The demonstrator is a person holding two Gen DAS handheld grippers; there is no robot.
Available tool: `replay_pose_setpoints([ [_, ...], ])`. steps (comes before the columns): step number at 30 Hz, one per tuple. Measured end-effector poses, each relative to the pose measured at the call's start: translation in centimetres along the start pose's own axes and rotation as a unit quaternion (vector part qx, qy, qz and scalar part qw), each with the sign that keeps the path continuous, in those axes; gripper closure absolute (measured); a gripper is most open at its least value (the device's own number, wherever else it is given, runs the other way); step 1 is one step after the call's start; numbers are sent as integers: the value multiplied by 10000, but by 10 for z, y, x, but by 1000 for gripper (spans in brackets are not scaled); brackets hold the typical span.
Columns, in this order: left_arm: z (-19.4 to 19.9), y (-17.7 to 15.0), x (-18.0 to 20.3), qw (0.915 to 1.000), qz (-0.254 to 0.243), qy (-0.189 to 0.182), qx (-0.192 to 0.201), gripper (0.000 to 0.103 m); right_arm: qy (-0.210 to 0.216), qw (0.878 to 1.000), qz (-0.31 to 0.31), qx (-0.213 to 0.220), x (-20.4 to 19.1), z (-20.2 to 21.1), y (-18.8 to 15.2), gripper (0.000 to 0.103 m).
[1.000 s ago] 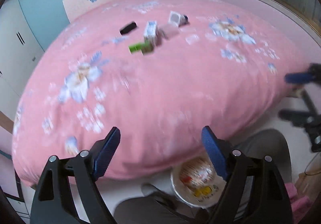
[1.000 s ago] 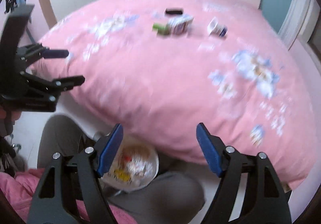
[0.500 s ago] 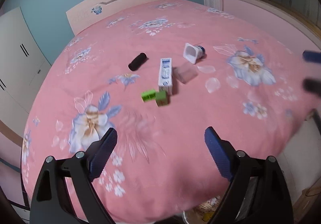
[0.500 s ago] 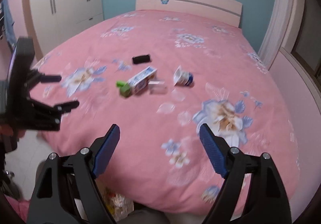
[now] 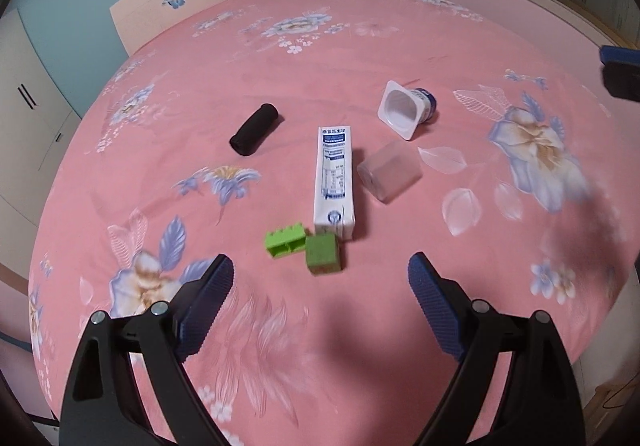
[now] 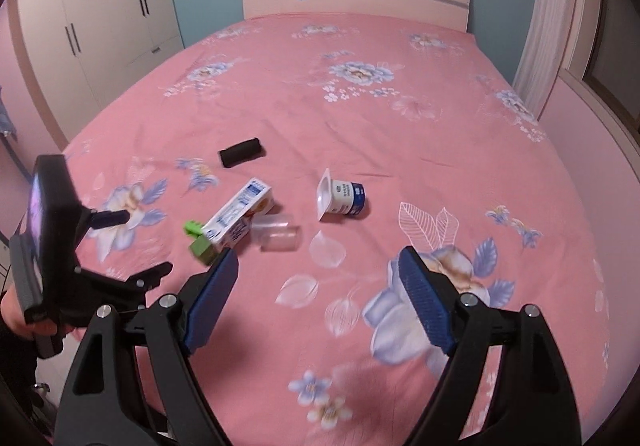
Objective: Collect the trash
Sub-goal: 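Move both tools back over the bed toward the milk carton and yogurt cup, then grasp the white milk carton with the left tool while the right tool grasps the yogurt cup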
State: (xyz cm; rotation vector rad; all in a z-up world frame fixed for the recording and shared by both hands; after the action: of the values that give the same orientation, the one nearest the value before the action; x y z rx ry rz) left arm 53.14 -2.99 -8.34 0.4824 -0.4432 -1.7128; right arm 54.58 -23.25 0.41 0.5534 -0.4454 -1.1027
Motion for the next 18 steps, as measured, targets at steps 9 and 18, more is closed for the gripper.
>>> replay_pose_setpoints([
  [9, -68, 23, -2, 9995, 32, -25, -299, 12, 130, 9977, -208, -636, 21, -119, 27, 22],
  [18, -127, 30, 3, 9984, -50, -92, -556, 12, -58, 9917, -271, -1258, 45, -230, 29, 22],
])
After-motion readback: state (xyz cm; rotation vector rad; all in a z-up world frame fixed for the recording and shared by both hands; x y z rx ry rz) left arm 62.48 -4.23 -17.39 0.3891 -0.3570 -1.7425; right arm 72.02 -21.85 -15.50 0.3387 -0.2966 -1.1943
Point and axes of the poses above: each gripper's, at about its wrist camera, not at the fingertips, and z roughly against the way its jaws point, x to its right, y to its top, the point moved 9 cm from there along -z, roughly the way its jaws point, and after that the axes turned 8 degrees about z, right-handed, at the moved point
